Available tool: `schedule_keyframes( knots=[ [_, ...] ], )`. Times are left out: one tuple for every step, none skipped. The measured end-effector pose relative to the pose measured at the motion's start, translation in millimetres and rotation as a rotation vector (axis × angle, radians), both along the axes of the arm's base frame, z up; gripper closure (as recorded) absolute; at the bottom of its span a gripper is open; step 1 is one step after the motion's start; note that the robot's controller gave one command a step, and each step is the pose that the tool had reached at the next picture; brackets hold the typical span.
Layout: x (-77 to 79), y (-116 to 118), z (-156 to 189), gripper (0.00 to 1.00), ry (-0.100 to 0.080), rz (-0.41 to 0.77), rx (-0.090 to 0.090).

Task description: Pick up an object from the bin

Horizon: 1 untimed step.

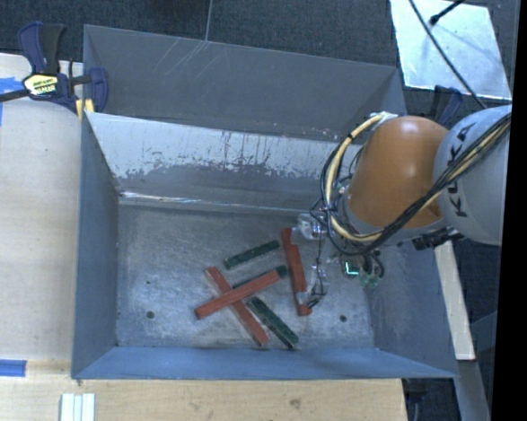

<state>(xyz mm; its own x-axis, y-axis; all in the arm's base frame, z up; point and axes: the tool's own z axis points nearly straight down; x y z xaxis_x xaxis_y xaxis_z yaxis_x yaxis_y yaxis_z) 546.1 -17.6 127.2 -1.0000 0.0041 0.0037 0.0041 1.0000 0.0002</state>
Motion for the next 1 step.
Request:
schedule_keyframes(
  knots=[
    [-13.6,45.0,-56.3,0.00,-0.007,0.324,-0.001]
  ],
)
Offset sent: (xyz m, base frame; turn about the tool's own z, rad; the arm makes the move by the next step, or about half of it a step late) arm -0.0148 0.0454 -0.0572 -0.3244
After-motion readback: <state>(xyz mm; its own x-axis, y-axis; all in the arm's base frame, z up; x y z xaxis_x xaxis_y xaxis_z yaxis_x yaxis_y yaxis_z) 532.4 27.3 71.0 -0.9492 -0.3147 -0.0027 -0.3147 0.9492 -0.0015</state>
